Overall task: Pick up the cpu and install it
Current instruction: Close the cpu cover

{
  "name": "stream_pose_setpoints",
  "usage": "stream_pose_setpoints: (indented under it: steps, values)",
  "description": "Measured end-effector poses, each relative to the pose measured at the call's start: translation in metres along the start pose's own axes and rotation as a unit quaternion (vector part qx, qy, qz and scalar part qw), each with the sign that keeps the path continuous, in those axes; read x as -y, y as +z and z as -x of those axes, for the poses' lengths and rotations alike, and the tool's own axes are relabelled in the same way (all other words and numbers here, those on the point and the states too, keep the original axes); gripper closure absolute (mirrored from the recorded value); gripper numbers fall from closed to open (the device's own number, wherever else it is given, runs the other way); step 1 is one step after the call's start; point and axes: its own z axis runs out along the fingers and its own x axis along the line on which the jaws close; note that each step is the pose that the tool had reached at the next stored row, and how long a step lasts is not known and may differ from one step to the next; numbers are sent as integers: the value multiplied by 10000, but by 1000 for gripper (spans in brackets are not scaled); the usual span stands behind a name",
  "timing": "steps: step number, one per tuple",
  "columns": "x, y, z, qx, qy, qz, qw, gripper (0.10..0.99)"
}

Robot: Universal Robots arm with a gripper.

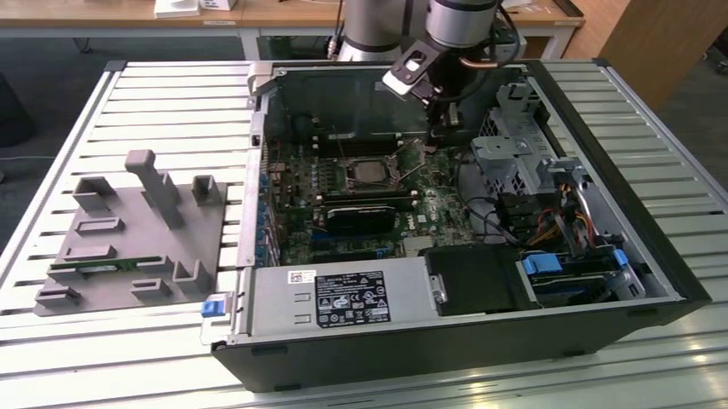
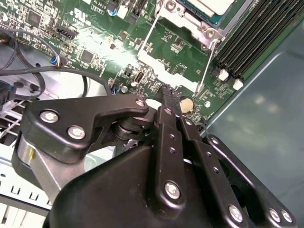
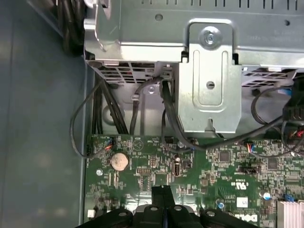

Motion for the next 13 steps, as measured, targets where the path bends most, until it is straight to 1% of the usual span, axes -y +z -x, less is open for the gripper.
stream_pose_setpoints:
  steps: [4, 6, 11, 13]
  values:
    - [-38, 31, -6, 0, 0, -6, 10000, 973]
    - [-49, 58, -7, 0, 0, -10, 10000, 973]
    - [-48, 147, -8, 0, 0, -13, 10000, 973]
    - [-47, 166, -8, -1, 0, -13, 10000, 973]
